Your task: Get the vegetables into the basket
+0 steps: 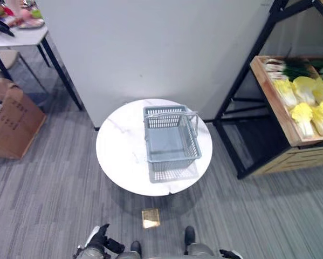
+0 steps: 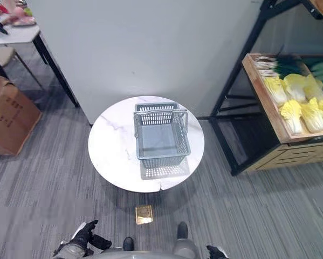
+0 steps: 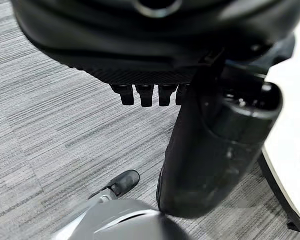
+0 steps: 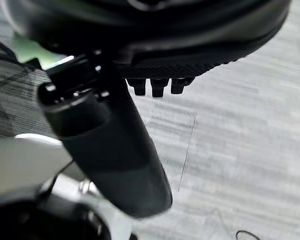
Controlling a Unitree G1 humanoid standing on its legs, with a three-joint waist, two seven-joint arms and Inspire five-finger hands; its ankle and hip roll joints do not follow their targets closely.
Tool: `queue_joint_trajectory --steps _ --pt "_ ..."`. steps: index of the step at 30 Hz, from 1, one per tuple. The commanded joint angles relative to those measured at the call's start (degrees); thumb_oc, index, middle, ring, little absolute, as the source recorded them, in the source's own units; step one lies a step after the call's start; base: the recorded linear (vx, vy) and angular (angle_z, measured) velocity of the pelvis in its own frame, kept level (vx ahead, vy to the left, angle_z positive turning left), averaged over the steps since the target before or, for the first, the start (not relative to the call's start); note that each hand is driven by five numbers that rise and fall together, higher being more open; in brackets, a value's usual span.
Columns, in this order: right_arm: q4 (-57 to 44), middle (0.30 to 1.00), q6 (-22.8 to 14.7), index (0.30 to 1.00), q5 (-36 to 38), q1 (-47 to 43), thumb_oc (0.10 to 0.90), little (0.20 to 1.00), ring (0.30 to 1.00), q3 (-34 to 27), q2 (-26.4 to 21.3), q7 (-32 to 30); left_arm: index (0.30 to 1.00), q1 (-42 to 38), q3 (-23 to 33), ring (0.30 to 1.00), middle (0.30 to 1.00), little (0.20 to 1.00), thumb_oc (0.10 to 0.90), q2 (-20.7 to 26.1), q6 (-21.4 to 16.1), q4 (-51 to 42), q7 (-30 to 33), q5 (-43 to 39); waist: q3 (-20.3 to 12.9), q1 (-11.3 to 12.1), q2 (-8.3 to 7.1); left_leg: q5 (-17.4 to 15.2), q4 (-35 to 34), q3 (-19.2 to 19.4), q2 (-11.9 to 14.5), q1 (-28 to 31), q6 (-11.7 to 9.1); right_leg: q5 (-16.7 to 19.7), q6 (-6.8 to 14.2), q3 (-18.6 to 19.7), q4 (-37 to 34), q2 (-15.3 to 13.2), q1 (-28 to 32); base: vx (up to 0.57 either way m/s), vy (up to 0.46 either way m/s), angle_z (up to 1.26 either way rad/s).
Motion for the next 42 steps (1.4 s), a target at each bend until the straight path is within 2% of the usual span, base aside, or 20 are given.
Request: queue_joint_trajectory --steps 1,6,7,8,10,11,12,13,15,16,20,21,22,24,29,30,32,36,42 --pt "-1.8 1.000 -3.6 1.000 1.3 -5.1 0.900 1.000 1.000 -0.6 1.1 -1.5 1.000 -2.4 -2.7 1.000 1.000 1.000 0.900 0.7 -0.3 2.0 3.8 3.9 1.3 0.0 -1.80 0.4 0.9 -0.5 0.4 -3.2 0.7 1.4 1.3 0.5 2.4 -2.1 0.1 0.00 -0.145 0.05" --pt "-1.6 1.000 -4.8 1.000 1.2 -5.6 0.900 1.000 1.000 -1.1 -1.0 -3.8 1.000 -2.8 -7.1 1.000 1.000 1.000 0.900 0.3 -0.4 1.2 7.5 10.5 0.9 -0.2 -1.29 2.3 -1.8 -1.0 1.9 -3.0 -0.6 1.3 1.3 -0.8 0.4 -1.1 0.9 0.00 -0.113 0.08" --pt "-3.4 1.000 -5.8 1.000 0.7 -5.7 0.900 1.000 1.000 -1.5 -2.9 -5.3 1.000 -2.3 -6.9 1.000 1.000 1.000 0.900 0.2 -0.5 1.0 7.7 10.0 0.6 -0.5 -1.19 2.4 -2.3 -0.8 2.4 -2.8 -0.9 1.6 1.3 -0.8 -0.5 -0.8 1.1 0.03 -0.085 0.05" --pt "-3.4 1.000 -5.8 1.000 0.7 -5.7 0.900 1.000 1.000 -1.5 -2.9 -5.3 1.000 -2.3 -6.9 1.000 1.000 1.000 0.900 0.2 -0.5 1.0 7.7 10.0 0.6 -0.5 -1.17 2.4 -2.3 -0.8 2.4 -2.8 -0.9 1.6 1.3 -0.8 -0.5 -0.8 1.1 0.03 -0.057 0.01" --pt "-7.2 1.000 -6.8 1.000 -1.5 -6.6 0.900 1.000 1.000 -2.7 -8.2 -6.7 1.000 -1.0 -5.2 1.000 1.000 1.000 0.900 -0.2 -1.2 1.9 5.2 7.4 -0.1 -0.8 -0.98 2.2 -2.4 -0.3 2.7 -2.4 -1.0 1.7 1.5 -0.3 -1.0 -0.6 1.5 0.04 -0.020 -0.05" --pt "-7.3 1.000 -6.8 1.000 -1.5 -6.6 0.900 1.000 1.000 -2.7 -8.2 -6.7 1.000 -1.0 -5.2 1.000 1.000 1.000 0.900 -0.2 -1.2 1.9 5.2 7.4 0.0 -0.8 -0.93 2.1 -2.4 -0.3 2.7 -2.4 -1.0 1.7 1.5 -0.3 -1.0 -0.6 1.5 0.04 0.015 -0.12" --pt "-19.2 1.000 -6.5 1.000 -10.2 -6.9 0.900 1.000 1.000 -2.6 -17.1 -8.6 1.000 1.2 -3.7 1.000 1.000 1.000 0.900 -0.4 -2.5 0.9 1.4 4.5 -0.2 -1.0 -0.85 1.9 -2.4 0.1 2.6 -2.3 -1.0 2.0 1.7 0.1 -1.0 -0.7 1.4 0.02 0.025 -0.08" --pt "-19.5 1.000 -6.4 1.000 -10.2 -6.7 0.900 1.000 1.000 -2.7 -17.2 -8.6 1.000 1.2 -3.7 1.000 1.000 1.000 0.900 -0.5 -2.5 0.9 1.4 4.5 -0.2 -1.0 -0.77 1.9 -2.4 0.1 2.7 -2.2 -1.0 1.9 1.7 0.1 -1.0 -0.6 1.4 0.02 0.048 -0.08" --pt "-39.3 1.000 -7.5 1.000 -21.6 -5.7 0.900 1.000 1.000 -2.7 -27.4 -9.5 1.000 2.9 -0.9 1.000 1.000 1.000 0.900 -0.5 -3.1 0.4 -1.9 1.5 -0.3 -1.6 -0.89 1.5 -2.4 0.6 2.6 -2.2 -0.9 2.4 2.1 0.7 -0.9 -0.9 1.1 0.02 0.050 -0.16" --pt "-39.3 1.000 -7.5 1.000 -21.6 -5.7 0.900 1.000 1.000 -2.7 -27.4 -9.5 1.000 2.9 -0.9 1.000 1.000 1.000 0.900 -0.5 -3.1 0.4 -1.9 1.5 -0.3 -1.6 -0.89 1.5 -2.4 0.6 2.6 -2.2 -0.9 2.4 2.1 0.7 -0.9 -0.9 1.1 0.02 0.040 -0.25" --pt "-54.1 1.000 -9.1 1.000 -24.6 -9.0 0.900 1.000 1.000 -2.1 -33.3 -9.3 1.000 3.0 -0.4 1.000 1.000 1.000 0.900 -0.4 -2.8 0.5 -3.2 1.5 -0.2 -0.9 -1.02 1.2 -2.4 0.5 2.5 -2.5 -0.7 2.6 2.3 0.9 -1.0 -1.2 0.7 0.00 0.014 -0.06" --pt "-59.0 1.000 -9.8 1.000 -24.6 -13.3 0.900 1.000 1.000 0.3 -34.5 -8.8 1.000 2.7 0.5 1.000 1.000 1.000 0.900 -0.2 -2.4 1.2 -3.6 0.6 0.0 -0.2 -1.14 1.2 -2.4 0.4 2.5 -2.8 -0.7 2.6 2.3 0.6 -1.0 -1.3 0.5 0.00 0.000 0.03" --pt "-59.7 1.000 -9.8 1.000 -25.9 -15.9 0.900 1.000 1.000 2.1 -35.9 -8.3 1.000 2.5 0.3 1.000 1.000 1.000 0.900 0.0 -2.3 1.3 -3.7 0.6 0.0 0.4 -1.29 1.2 -2.4 0.3 2.5 -3.0 -0.8 2.6 2.3 0.5 -1.0 -1.3 0.4 0.00 0.000 0.00" --pt "-60.6 1.000 -9.9 1.000 -26.2 -18.5 0.900 1.000 1.000 3.6 -36.7 -8.2 1.000 2.4 0.5 1.000 1.000 1.000 0.900 -0.1 -2.1 1.5 -3.8 0.5 0.1 0.7 -1.30 1.2 -2.4 0.1 2.5 -3.2 -0.8 2.5 2.2 0.2 -1.0 -1.4 0.4 0.00 -0.004 -0.03" --pt "-59.3 1.000 -9.7 1.000 -22.1 -33.6 0.900 1.000 1.000 11.2 -34.4 -8.3 1.000 2.0 -1.5 1.000 1.000 1.000 0.900 -0.1 -1.6 1.6 -4.3 -1.3 1.1 2.9 -1.42 1.7 -2.4 -0.7 2.6 -4.5 -1.0 2.5 2.1 -0.6 -1.0 -1.5 0.0 -0.02 -0.011 0.12" --pt "-55.7 1.000 -9.0 1.000 -20.1 -40.7 0.900 1.000 1.000 14.4 -31.8 -8.8 1.000 1.6 -2.6 1.000 1.000 1.000 0.900 -0.1 -1.5 1.5 -4.4 -2.5 1.8 4.1 -1.46 2.2 -2.4 -1.2 2.7 -5.5 -1.1 2.7 2.0 -1.1 -1.0 -1.4 -0.5 -0.05 -0.015 0.23" --pt "-54.2 1.000 -8.6 1.000 -19.5 -43.3 0.900 1.000 1.000 15.4 -30.9 -9.1 1.000 1.4 -2.7 1.000 1.000 1.000 0.900 -0.2 -1.4 1.6 -4.3 -3.0 2.1 4.2 -1.47 2.4 -2.4 -1.4 2.7 -6.0 -1.1 2.7 2.0 -1.1 -1.0 -1.4 -0.9 -0.05 -0.017 0.19" --pt "-45.0 1.000 -6.7 1.000 -16.4 -54.8 0.900 1.000 1.000 19.0 -27.5 -10.2 1.000 -0.2 -3.7 1.000 1.000 1.000 0.900 0.1 -1.4 1.4 -3.3 -5.8 3.7 6.1 -1.89 3.6 -2.4 -2.5 3.1 -9.0 -1.4 3.2 1.6 -1.7 -1.0 -0.9 -3.0 -0.05 -0.031 0.13" --pt "-36.3 1.000 -5.5 1.000 -15.0 -62.9 0.900 1.000 1.000 21.7 -26.4 -10.9 1.000 -1.6 -5.6 1.000 1.000 1.000 0.900 0.6 -1.5 0.6 -2.6 -6.8 4.9 7.0 -1.92 4.4 -2.4 -3.4 2.9 -11.2 -1.6 3.2 1.4 -2.1 -1.0 -0.8 -4.5 -0.01 -0.016 0.11"
